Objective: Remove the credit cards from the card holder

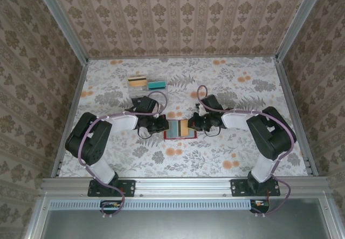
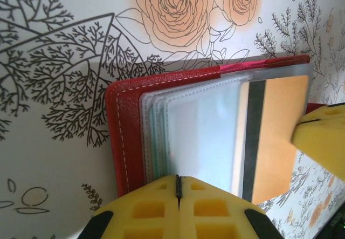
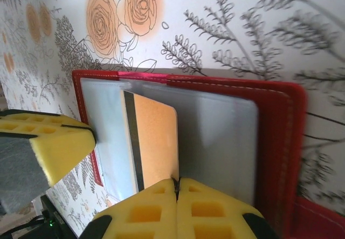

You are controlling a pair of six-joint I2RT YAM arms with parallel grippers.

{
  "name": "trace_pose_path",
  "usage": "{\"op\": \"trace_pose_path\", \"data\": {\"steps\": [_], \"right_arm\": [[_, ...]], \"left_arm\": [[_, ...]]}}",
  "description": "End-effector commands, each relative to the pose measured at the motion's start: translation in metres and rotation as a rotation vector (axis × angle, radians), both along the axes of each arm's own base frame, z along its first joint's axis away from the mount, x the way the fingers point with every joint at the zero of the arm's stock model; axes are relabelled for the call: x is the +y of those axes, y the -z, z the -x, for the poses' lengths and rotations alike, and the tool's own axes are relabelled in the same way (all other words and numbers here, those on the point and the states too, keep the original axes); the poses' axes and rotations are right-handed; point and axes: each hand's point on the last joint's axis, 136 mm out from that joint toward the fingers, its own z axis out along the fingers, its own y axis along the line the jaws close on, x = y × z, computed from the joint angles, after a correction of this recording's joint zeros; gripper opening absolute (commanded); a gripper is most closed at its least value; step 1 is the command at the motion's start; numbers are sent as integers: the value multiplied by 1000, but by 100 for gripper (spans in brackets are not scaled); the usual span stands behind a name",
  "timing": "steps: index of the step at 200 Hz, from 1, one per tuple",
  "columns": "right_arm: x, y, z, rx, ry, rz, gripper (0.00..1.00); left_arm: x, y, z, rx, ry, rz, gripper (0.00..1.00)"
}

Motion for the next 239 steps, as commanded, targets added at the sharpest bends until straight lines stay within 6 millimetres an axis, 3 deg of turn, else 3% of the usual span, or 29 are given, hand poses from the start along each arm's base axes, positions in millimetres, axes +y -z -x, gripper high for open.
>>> {"op": "trace_pose_path", "data": {"steps": [1,39,65,105,134,161,191,239], "right_arm": [[-10,-11,6,-14,-5,-7,0],[-17,-36,5,-66,-7,-42,0],[-16,-56,2,-101,-17,-81,0],[-6,-93,-10,-174,-38,-184,0],[7,-123,-20,-229,-51,-289,0],[13,-141,-29,-264,-48,-338,0],[18,-148,-36,-271,-45,-375,0],[23,-149,-42,-270,-44,-401,0]], "left_arm": [[9,9,10,48,12,-58,0],[5,-18,-4,-5,-11,-16,6],[1,-48,-17,-60,-42,44,36],[-14,-104,-37,-149,-109,280,57],[-25,-131,-45,-179,-127,435,56],[-28,-138,-49,-195,-141,487,49],[-33,-139,-44,-178,-114,510,41],[-40,-139,-40,-164,-90,533,38]]}}
